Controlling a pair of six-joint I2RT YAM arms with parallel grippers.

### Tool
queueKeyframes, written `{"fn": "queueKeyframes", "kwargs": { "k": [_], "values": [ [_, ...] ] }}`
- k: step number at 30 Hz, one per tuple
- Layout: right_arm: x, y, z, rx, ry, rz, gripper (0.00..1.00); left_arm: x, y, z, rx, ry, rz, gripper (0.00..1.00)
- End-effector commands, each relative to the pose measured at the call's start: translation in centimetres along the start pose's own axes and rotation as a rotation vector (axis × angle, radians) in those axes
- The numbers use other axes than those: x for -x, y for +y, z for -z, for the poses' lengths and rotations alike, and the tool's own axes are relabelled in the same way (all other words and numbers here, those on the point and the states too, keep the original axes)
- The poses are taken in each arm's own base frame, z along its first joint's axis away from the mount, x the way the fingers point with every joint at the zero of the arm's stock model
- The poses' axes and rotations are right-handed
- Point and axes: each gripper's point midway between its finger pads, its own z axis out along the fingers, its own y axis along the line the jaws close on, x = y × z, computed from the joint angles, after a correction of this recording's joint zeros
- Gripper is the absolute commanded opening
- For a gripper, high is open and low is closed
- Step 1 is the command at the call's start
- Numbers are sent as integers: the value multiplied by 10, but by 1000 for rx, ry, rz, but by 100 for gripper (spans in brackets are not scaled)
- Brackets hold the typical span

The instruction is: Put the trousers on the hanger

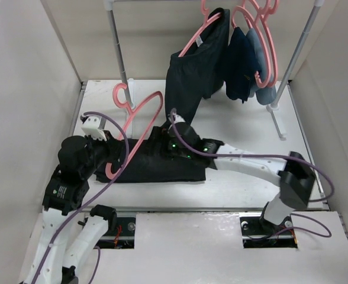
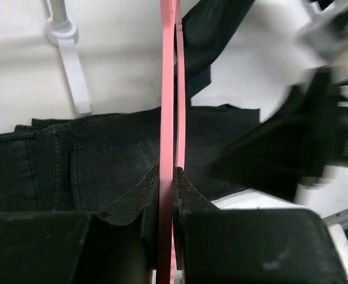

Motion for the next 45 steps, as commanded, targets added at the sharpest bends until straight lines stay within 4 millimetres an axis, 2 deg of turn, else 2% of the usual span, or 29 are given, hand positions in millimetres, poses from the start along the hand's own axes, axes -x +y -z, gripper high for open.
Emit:
{"fn": "queueKeyframes", "kwargs": {
  "k": [1,4,5,6,7,8,10,12,13,14,15,18,21,25,27,28,29,31,32,33,35,37,38,39,40,41,42,43,45],
  "values": [
    [4,58,-19,180,31,-131,99,27,-20,11,-84,-105,28,0],
    [-6,51,-34,153,67,-199,99,17,-20,12,-90,-74,43,0],
    [-5,54,-38,186,51,-223,99,13,-21,13,-96,-57,45,0],
    [-6,57,-38,211,53,-236,99,8,-20,12,-94,-51,46,0],
    [-10,51,-39,212,54,-248,99,-3,-19,12,-93,-10,53,0],
    [-9,53,-39,232,45,-257,99,-3,-19,12,-92,-9,53,0],
    [-10,54,-36,244,48,-243,98,-10,-12,10,-57,12,71,0],
    [-8,54,-24,247,42,-211,96,-6,-11,11,-49,-1,69,0],
    [-11,49,-20,232,49,-199,95,3,-11,14,-40,-31,65,0],
    [-20,31,-18,189,62,-200,95,9,-10,13,-36,-56,62,0],
    [-19,32,-7,198,58,-215,95,15,-10,14,-31,-78,60,0],
    [-28,14,4,170,60,-225,95,17,-6,11,-8,-83,61,0],
    [-11,35,12,249,8,-238,98,11,-14,9,-53,-45,62,0],
    [0,53,2,276,-6,-240,99,2,-15,6,-67,-10,67,0],
    [-7,46,-14,246,15,-283,99,-1,-17,7,-77,6,69,0],
    [-7,50,-19,251,24,-281,99,-4,-16,7,-75,16,71,0],
    [-16,42,-31,231,51,-280,99,-4,-19,8,-88,20,71,0],
    [-21,45,-41,241,80,-289,99,-4,-22,11,-104,14,79,0],
    [-16,54,-45,266,68,-289,99,-7,-23,11,-110,26,81,0],
    [-23,50,-55,260,89,-296,99,-6,-24,14,-112,18,90,0],
    [-24,57,-59,294,104,-292,77,-14,-28,13,-138,51,95,0],
    [-25,63,-63,336,109,-287,43,-18,-33,15,-170,62,95,0],
    [-25,67,-61,355,114,-284,3,-19,-37,16,-196,69,95,0],
    [-30,59,-62,342,121,-285,0,-20,-39,17,-207,72,95,2],
    [-31,58,-62,347,119,-285,0,-20,-39,17,-207,72,86,18],
    [-33,58,-58,358,127,-283,0,-19,-42,17,-226,60,82,40],
    [-40,47,-60,334,137,-273,0,-17,-42,17,-229,50,68,65],
    [-40,47,-55,338,135,-272,0,-14,-42,16,-233,37,64,97],
    [-44,38,-52,318,133,-266,0,-2,-44,18,-240,7,28,100]
  ]
}}
